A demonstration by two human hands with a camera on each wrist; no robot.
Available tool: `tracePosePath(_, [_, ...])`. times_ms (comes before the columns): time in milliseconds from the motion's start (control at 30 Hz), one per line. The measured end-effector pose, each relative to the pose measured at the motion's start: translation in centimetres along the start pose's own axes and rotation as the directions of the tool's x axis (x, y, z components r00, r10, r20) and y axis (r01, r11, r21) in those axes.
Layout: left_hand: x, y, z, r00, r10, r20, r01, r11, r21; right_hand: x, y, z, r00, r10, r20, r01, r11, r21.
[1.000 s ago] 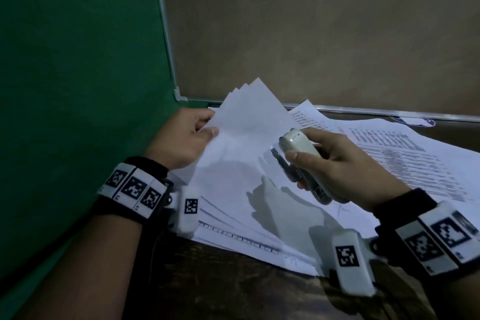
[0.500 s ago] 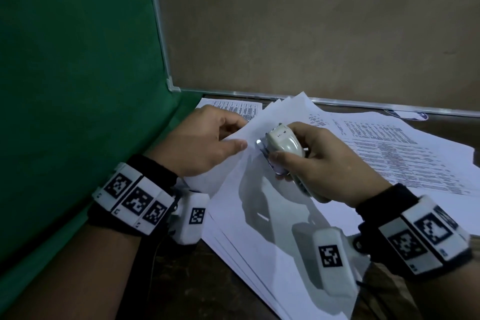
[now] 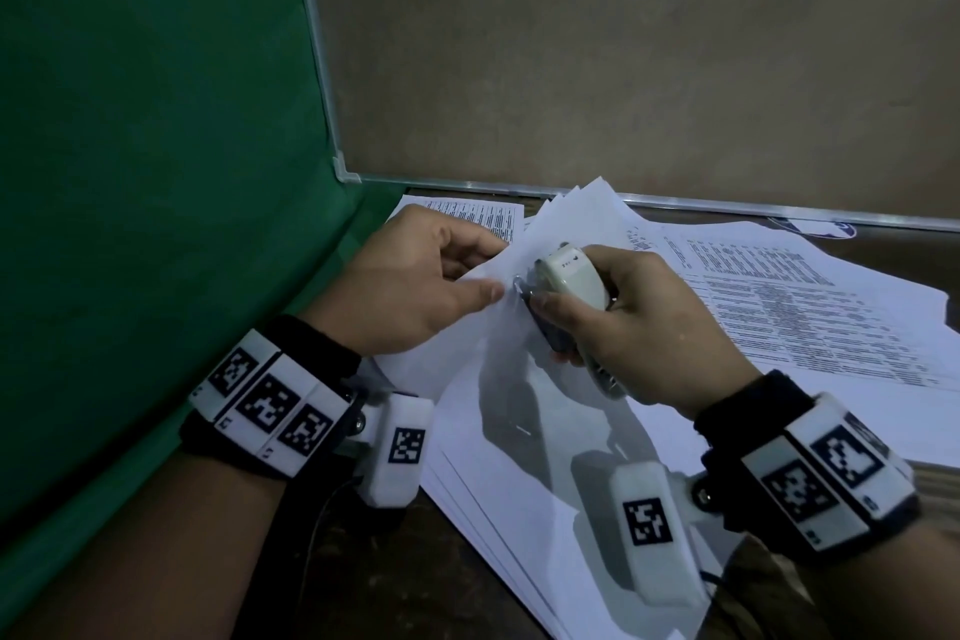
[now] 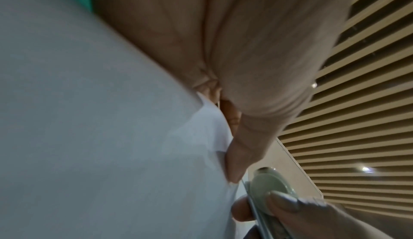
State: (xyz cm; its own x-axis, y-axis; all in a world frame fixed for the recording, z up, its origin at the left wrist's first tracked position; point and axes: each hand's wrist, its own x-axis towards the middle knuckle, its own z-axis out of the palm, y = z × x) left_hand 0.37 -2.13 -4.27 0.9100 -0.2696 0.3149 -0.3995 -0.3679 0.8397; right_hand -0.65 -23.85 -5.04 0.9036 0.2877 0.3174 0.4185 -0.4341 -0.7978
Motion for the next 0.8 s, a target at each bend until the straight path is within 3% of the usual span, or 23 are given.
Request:
tracePosePath(500, [-0.38, 0.61, -0.35, 0.994, -0.021, 0.103, 0.033, 0.993, -0.117, -0.07, 0.32, 0.50, 0.982, -0.142, -0.128, 0.118, 0.977, -0.175])
tracePosePath(667, [-0.47, 0.61, -0.24, 0.996, -0.028, 0.085, 0.034, 0.997, -0.072, -0.26, -0.10, 0.66, 0.997, -0.047, -0.066, 0.037, 0.990, -0.137])
tracePosePath(800, [-0.51, 0.74, -0.20, 0.997, -0.021, 0.072, 0.018, 0.999, 0.038, -0.45, -0.29, 0.72, 0.997, 0.077, 0.023, -0.077, 0.997, 0.010])
